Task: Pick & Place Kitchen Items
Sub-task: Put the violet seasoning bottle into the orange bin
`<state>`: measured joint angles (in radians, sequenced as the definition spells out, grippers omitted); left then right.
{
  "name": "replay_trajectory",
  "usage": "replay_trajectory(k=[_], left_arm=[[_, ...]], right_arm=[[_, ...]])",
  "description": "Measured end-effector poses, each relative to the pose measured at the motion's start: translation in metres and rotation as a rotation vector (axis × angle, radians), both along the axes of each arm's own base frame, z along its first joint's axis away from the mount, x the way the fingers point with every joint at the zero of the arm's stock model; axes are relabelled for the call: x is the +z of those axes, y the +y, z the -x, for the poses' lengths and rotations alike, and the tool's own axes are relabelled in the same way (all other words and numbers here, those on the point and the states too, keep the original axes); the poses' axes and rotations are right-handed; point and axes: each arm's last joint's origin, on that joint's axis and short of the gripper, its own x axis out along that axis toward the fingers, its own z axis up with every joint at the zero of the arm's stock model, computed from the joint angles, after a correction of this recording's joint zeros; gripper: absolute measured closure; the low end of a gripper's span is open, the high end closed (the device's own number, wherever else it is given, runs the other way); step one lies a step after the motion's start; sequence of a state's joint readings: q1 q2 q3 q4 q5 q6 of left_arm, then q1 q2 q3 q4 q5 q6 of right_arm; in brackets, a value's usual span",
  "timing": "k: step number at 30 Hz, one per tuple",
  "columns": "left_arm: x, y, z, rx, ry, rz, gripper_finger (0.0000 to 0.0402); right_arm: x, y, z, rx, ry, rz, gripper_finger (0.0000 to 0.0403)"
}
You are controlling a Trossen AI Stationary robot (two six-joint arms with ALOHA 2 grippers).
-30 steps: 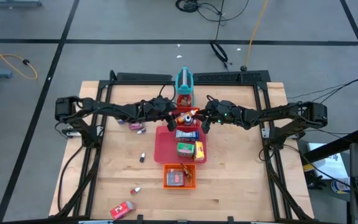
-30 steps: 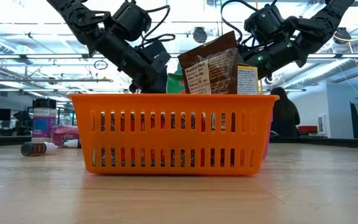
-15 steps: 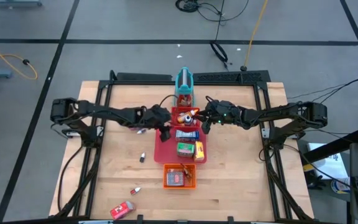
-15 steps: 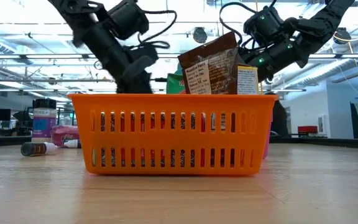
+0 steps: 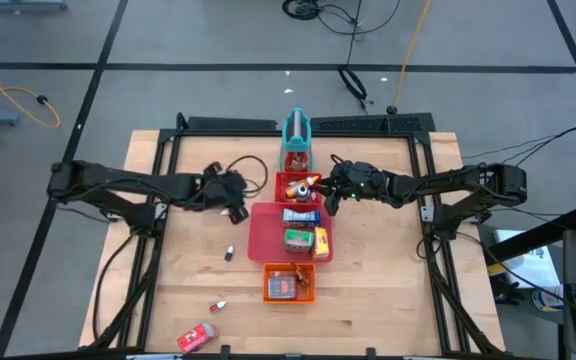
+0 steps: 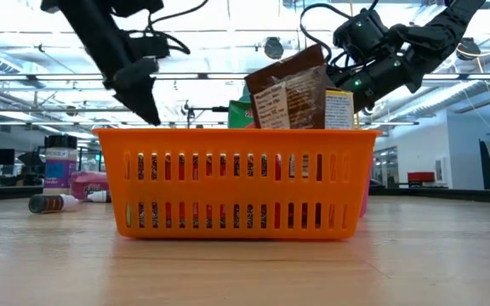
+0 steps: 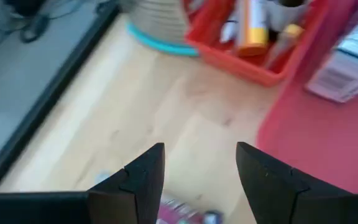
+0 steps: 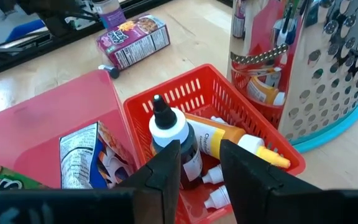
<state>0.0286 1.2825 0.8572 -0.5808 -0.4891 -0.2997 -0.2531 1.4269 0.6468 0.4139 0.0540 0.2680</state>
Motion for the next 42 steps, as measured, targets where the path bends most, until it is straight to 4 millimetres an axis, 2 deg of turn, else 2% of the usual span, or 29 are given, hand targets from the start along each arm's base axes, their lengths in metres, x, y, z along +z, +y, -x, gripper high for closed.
replay_trajectory(k=[4, 10, 13, 18, 22, 28, 34, 42], left_arm=[[0.008, -0.005, 0.033, 0.114, 0.017, -0.033, 0.0206], [0.019, -0.012, 0.081, 0.219, -0.097, -0.031, 0.0206], [0.022, -0.014, 0.099, 0.239, -0.163, -0.005, 0.0206], [0.02, -0.013, 0.129, 0.288, -0.161, 0.016, 0.0206], [0.019, -0.009, 0.149, 0.402, -0.178, -0.007, 0.0206], [0.023, -0.008, 0.159, 0.468, -0.287, 0.036, 0.0206], [0.02, -0.009, 0.157, 0.505, -0.254, 0.049, 0.0202], [0.006, -0.01, 0.148, 0.554, -0.191, 0.073, 0.0146]], right_arm=[[0.0, 0.0, 0.0, 0.0, 0.004, -0.001, 0.0298], [0.0, 0.0, 0.0, 0.0, -0.005, 0.001, 0.0298], [0.001, 0.0, 0.0, 0.0, -0.008, 0.002, 0.0298], [0.001, 0.0, 0.0, -0.001, -0.009, 0.003, 0.0298], [0.001, 0.0, 0.0, -0.001, -0.009, 0.003, 0.0298], [0.001, 0.0, 0.0, -0.001, -0.008, 0.002, 0.0298], [0.002, 0.0, -0.001, -0.001, -0.027, 0.007, 0.0298], [0.003, 0.0, -0.001, -0.001, -0.029, 0.008, 0.0298]])
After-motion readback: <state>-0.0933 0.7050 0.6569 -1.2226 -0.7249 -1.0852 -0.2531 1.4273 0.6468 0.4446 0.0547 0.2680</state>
